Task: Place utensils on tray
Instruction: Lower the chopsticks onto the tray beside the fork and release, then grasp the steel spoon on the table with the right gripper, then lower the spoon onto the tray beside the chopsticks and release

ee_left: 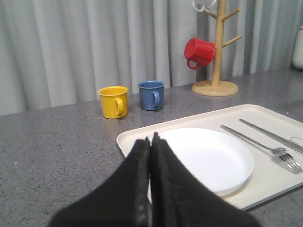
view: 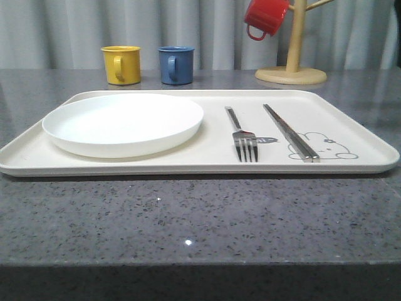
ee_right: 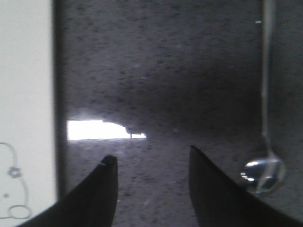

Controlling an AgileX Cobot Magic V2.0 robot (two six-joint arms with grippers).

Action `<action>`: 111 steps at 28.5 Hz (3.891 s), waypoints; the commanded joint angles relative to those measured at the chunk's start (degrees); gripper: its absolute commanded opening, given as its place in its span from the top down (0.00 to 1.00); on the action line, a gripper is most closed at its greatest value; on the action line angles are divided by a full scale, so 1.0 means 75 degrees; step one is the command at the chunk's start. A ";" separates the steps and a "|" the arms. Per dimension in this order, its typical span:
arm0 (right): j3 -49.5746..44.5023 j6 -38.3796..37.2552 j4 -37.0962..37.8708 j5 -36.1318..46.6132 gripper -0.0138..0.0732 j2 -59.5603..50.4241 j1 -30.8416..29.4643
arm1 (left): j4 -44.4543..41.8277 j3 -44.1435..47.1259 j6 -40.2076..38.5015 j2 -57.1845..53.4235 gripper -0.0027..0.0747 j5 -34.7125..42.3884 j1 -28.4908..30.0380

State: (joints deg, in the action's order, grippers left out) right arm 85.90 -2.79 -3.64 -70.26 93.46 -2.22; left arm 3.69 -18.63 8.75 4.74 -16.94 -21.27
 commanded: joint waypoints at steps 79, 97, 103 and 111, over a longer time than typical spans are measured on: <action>0.0233 -0.1897 -0.0624 0.0321 0.80 0.0878 0.2211 | 0.0087 -0.0199 -0.0096 0.0080 0.99 0.0660 0.0010; 0.0279 -0.1742 -0.0624 0.0275 0.45 0.0693 0.2211 | 0.0087 -0.0199 -0.0096 0.0080 0.99 0.0660 0.0010; 0.0783 -0.1344 -0.0502 0.0258 0.51 -0.0355 0.2211 | 0.0087 -0.0199 -0.0096 0.0080 0.99 0.0660 0.0010; 0.0731 -0.0591 0.0296 0.0343 0.79 -0.1974 0.2211 | 0.0087 -0.0199 -0.0096 0.0080 0.99 0.0660 0.0010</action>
State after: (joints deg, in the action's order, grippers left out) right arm 90.38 -9.73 -3.57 -69.40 83.34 14.34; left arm 3.69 -18.63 8.75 4.74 -16.94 -21.27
